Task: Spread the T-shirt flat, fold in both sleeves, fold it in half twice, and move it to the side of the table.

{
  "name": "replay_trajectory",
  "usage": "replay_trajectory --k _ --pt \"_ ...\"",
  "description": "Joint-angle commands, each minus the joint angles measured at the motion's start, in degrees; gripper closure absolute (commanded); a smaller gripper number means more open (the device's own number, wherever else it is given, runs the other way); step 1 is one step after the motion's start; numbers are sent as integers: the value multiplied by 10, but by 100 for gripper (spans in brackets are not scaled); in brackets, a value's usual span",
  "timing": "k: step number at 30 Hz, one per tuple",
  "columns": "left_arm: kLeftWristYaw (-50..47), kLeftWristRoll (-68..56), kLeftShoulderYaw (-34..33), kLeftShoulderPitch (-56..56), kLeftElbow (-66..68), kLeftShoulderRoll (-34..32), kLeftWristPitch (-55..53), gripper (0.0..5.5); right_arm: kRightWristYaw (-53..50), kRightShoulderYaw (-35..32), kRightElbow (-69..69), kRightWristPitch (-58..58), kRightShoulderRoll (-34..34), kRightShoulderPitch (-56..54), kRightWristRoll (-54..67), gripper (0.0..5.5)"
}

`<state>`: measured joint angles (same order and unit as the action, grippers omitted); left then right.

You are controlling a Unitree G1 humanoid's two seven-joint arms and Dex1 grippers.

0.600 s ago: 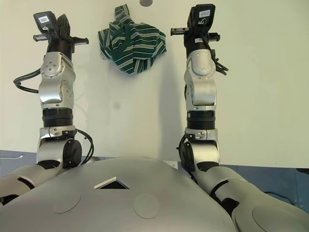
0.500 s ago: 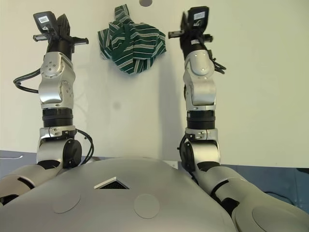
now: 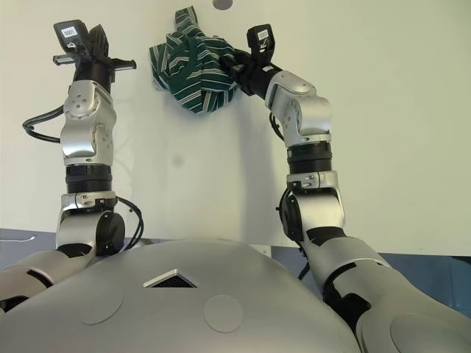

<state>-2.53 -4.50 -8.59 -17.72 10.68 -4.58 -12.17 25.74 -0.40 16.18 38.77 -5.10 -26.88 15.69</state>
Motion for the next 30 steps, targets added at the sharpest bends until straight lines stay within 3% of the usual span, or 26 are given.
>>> replay_trajectory --k 1,6,11,16,19,22,26,30 --pt "1 1 2 -10 11 -2 2 550 -9 -9 -10 6 -1 -2 7 466" --pt "3 2 2 -7 11 -4 3 550 8 -16 -57 9 -11 2 21 549" --pt "18 0 -14 -14 14 -35 10 550 108 -20 -200 20 -94 -34 76 549" --pt "168 -77 -7 -52 -31 -86 3 550 193 -47 -271 -15 -197 -89 108 549" --pt "300 -152 22 -64 -98 -125 -61 550 208 -75 -260 -52 -221 -141 124 549" --pt "370 -164 48 -83 -109 -166 -96 550 244 -86 -255 -75 -246 -159 142 549" --pt "429 -133 87 -138 -36 -197 -96 550 302 -105 -251 -85 -291 -148 172 549" --pt "445 -65 153 -198 134 -160 -42 550 330 -109 -229 -93 -317 -126 175 549"
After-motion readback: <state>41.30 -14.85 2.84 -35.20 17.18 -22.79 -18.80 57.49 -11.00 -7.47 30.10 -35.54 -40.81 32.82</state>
